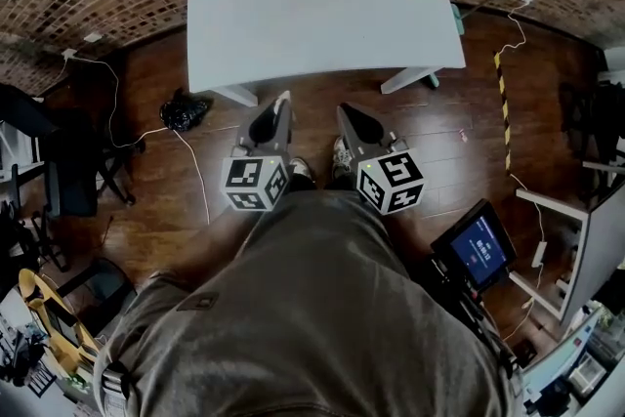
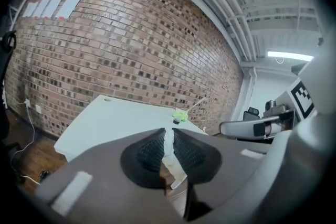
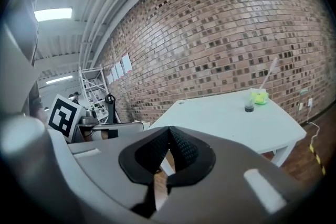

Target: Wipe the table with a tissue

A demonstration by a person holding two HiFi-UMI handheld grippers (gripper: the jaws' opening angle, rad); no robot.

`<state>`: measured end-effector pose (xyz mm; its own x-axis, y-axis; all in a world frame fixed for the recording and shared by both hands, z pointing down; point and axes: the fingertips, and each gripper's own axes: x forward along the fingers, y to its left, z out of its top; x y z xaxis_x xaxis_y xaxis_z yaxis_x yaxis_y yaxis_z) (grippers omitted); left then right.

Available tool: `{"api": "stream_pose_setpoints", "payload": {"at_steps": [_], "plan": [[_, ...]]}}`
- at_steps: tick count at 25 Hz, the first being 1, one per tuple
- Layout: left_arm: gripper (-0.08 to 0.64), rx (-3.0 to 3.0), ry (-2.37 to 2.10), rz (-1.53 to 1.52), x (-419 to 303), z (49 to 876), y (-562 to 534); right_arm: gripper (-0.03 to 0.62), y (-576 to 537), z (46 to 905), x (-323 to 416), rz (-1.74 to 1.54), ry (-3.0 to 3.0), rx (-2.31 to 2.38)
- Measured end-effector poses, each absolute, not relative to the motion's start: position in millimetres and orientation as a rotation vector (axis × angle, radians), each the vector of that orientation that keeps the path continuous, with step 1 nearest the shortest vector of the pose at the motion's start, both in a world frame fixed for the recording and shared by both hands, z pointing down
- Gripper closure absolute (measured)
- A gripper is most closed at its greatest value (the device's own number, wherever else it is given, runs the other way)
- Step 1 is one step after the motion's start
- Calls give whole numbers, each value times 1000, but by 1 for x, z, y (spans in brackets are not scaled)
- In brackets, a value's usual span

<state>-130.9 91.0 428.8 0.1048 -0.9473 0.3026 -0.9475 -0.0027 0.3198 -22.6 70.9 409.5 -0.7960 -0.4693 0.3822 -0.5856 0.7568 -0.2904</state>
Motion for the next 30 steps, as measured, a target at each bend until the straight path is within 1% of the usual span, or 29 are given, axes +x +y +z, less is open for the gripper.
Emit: {"api": "stream_pose_setpoints", "payload": {"at_steps": [14, 30], "plan": [[522, 1975, -1880, -11, -129, 410, 98, 583, 73, 404, -19, 612, -2699, 810], [522, 1975, -1867, 18, -126, 411, 91, 583, 71, 409, -21, 629, -2692, 782]]}}
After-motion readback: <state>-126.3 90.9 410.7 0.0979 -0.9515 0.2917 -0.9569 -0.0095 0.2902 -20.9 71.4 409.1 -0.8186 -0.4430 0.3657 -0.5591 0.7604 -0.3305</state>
